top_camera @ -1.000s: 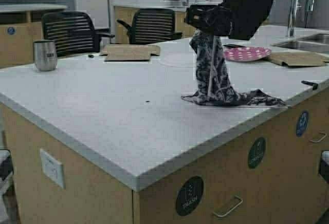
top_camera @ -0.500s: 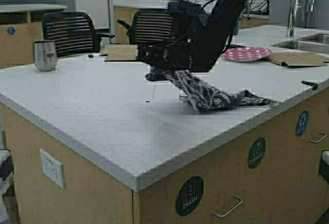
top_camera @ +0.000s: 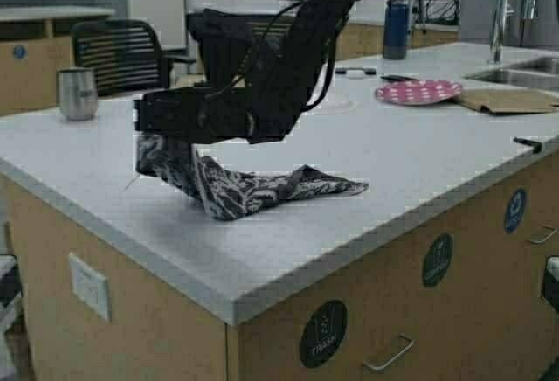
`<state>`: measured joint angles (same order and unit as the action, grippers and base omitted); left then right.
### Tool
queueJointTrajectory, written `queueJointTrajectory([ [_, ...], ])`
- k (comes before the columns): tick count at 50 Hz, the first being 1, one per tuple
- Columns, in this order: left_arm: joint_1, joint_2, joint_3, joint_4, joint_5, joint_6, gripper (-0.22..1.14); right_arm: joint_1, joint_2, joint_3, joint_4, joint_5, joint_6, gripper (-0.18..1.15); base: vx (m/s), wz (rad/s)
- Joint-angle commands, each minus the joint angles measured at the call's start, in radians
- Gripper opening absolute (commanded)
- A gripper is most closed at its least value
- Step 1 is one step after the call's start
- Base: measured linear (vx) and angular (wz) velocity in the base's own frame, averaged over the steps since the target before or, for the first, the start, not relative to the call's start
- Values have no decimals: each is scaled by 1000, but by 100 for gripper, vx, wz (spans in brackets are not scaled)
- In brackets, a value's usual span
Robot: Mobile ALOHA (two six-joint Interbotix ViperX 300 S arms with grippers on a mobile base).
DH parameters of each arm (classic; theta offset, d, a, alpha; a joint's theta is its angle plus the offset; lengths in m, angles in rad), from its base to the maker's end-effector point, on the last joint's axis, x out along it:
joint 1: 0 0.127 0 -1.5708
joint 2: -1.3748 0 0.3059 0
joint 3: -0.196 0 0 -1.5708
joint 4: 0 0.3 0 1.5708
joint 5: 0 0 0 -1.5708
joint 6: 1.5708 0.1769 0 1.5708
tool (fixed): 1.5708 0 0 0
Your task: Get the cloth and wipe up the spill under the wine glass
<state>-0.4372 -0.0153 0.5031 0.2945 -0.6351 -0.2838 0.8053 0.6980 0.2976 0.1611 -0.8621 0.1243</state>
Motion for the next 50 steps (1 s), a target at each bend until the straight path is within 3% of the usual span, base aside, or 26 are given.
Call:
queueJointTrajectory([
  [1,-3,34,-40,-2,-29,-2,18,-150,-83,103,25,-21,3,6,0,0],
  [7,-3,92,-44,-2,-75,-6,18,-287,-66,167,29,-28,6,6,0,0],
  [13,-3,166,-49,2,-121,-17,18,-342,-57,187,26,-28,3,6,0,0],
  [35,-3,492,-106,14,-290,-15,18,-344,-57,258,25,-41,-2,6,0,0],
  [50,-6,696,-221,29,-383,-6,18,-344,-57,278,26,-58,0,6,0,0],
])
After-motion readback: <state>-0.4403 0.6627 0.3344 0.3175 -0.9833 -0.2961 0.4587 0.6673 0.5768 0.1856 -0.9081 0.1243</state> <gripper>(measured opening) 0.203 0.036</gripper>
